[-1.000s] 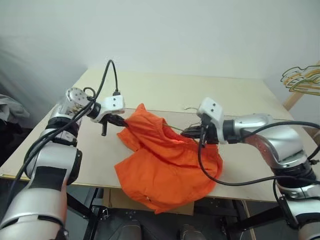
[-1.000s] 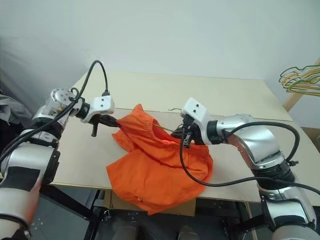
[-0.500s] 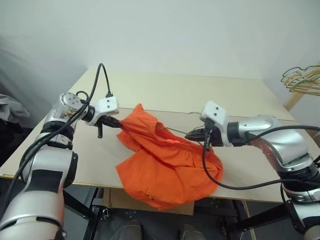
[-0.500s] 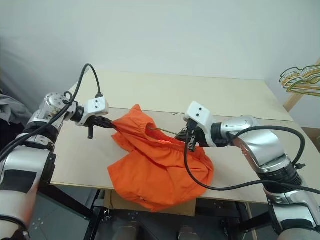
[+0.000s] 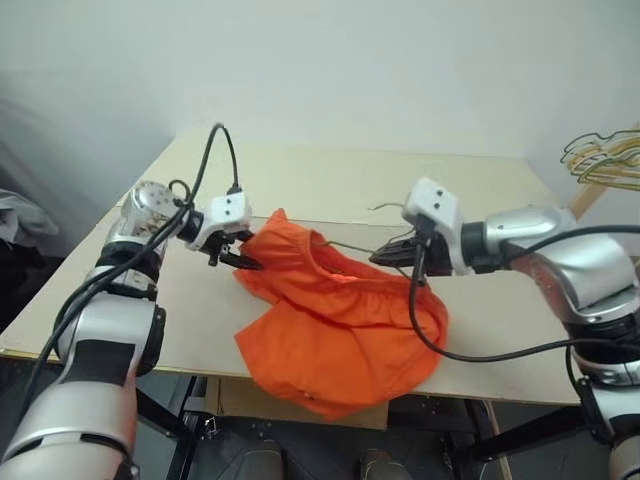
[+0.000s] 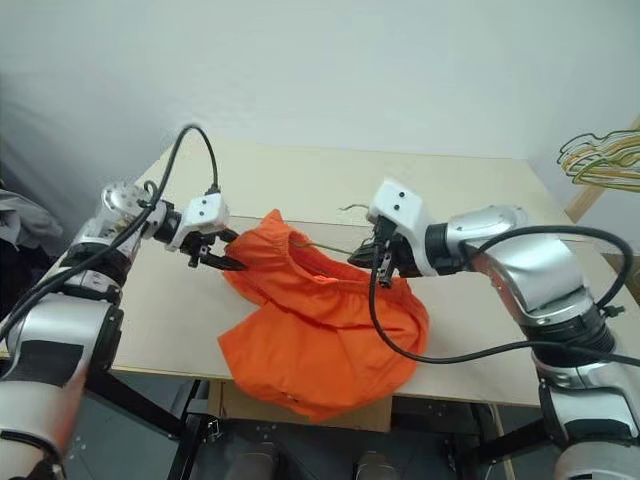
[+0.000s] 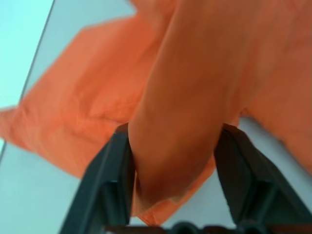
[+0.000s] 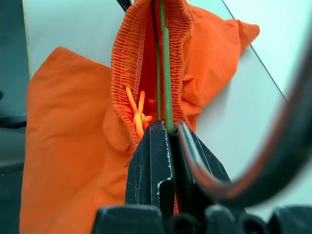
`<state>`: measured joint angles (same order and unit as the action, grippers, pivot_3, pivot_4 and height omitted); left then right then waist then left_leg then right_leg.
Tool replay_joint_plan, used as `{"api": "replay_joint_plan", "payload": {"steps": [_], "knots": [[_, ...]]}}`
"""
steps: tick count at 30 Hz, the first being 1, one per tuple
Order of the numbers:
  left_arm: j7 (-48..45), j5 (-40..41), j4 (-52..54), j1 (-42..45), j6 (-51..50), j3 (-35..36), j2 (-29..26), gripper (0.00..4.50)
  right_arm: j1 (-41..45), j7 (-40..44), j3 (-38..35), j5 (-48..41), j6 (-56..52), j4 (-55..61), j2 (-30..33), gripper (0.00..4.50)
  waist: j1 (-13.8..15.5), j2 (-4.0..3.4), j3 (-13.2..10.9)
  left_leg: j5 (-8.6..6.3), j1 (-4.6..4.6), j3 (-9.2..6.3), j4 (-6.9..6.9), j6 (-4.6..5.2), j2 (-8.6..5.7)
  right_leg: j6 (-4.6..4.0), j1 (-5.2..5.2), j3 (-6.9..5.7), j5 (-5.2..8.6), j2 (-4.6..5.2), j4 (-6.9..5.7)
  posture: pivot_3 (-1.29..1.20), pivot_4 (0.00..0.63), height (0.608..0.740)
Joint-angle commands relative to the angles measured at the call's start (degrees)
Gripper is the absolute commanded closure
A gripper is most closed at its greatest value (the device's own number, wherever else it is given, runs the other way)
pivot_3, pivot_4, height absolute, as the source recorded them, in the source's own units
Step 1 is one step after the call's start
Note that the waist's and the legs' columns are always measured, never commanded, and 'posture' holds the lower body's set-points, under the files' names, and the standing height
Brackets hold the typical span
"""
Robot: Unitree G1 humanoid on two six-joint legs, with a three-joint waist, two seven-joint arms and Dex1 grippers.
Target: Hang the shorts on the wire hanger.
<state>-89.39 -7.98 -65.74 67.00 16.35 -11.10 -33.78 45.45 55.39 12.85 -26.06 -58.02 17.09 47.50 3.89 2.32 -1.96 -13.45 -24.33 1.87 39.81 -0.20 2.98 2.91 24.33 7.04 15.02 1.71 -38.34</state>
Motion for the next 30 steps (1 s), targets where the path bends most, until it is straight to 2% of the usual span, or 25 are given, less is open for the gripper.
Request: {"api": "replay_joint_plan", "payload": {"steps": [1,3,4,7,13,22,25,30], "knots": [[-3.11,9.19,7.41,2.42,-1.59,-3.45,-3.37,0.81,5.24,2.18,0.29,0.11,-2.8,-1.36,2.44,4.5,-0.23,-0.02,-0.01,0.0,0.0,0.0,-0.01,0.0,0.0,0.0,0.01,0.01,0.0,0.0,0.0,0.12,0.0,0.74],[-3.11,18.31,14.83,1.62,-4.58,-9.1,-6.67,0.19,8.68,3.75,2.71,1.08,-4.66,-2.6,4.07,4.5,-0.43,-0.08,-0.05,0.0,0.01,0.0,-0.04,0.0,0.01,-0.01,0.04,0.02,0.01,0.0,-0.02,0.12,0.0,0.74],[-3.11,21.79,17.6,1.27,-5.57,-11.18,-7.89,0.04,9.67,4.17,3.49,1.29,-5.08,-3.04,4.5,4.5,-0.45,-0.09,-0.06,0.0,-0.02,0.0,-0.04,0.0,0.03,-0.02,0.08,0.03,0.02,0.0,-0.05,0.12,0.0,0.74],[-3.11,26.07,21.29,1.24,-8.15,-11.82,-6.83,0.04,12.22,5.05,5.22,1.5,-6.2,-4.19,4.37,4.5,-0.37,-0.12,-0.08,0.0,0.02,0.0,-0.05,0.0,0.06,-0.04,0.07,0.01,0.06,0.0,-0.06,0.12,0.0,0.74],[1.67,16.28,15.81,2.74,-5.95,-10.61,1.92,0.04,15.75,5.88,7.9,2.37,-6.48,-4.83,2.78,4.5,-0.07,-0.12,-0.08,0.0,0.01,0.01,0.07,0.0,0.03,-0.04,0.03,-0.02,0.06,0.01,-0.11,0.11,0.0,0.74],[1.02,8.15,8.13,4.57,-2.89,-10.76,8.3,0.04,18.12,7.56,9.83,3.74,-5.52,-4.98,2.58,4.5,-0.65,-0.15,-0.09,0.0,-0.04,0.01,0.0,0.0,0.02,-0.06,0.13,0.0,0.06,-0.02,-0.11,0.07,0.0,0.74],[2.0,6.46,6.42,5.47,-2.56,-10.09,9.68,0.68,18.45,7.71,10.51,4.26,-5.28,-5.13,2.5,4.5,-0.81,-0.14,-0.09,0.0,-0.05,0.01,0.02,0.0,0.02,-0.06,0.12,0.0,0.06,-0.02,-0.11,0.07,0.0,0.74],[0.48,5.12,5.78,5.58,-1.13,-9.41,10.08,2.35,18.62,8.16,10.93,4.97,-5.16,-5.21,2.65,4.5,-1.36,-0.15,-0.09,0.0,-0.06,0.0,0.01,0.0,0.03,-0.06,0.13,0.0,0.06,-0.02,-0.11,0.06,0.0,0.74]]}}
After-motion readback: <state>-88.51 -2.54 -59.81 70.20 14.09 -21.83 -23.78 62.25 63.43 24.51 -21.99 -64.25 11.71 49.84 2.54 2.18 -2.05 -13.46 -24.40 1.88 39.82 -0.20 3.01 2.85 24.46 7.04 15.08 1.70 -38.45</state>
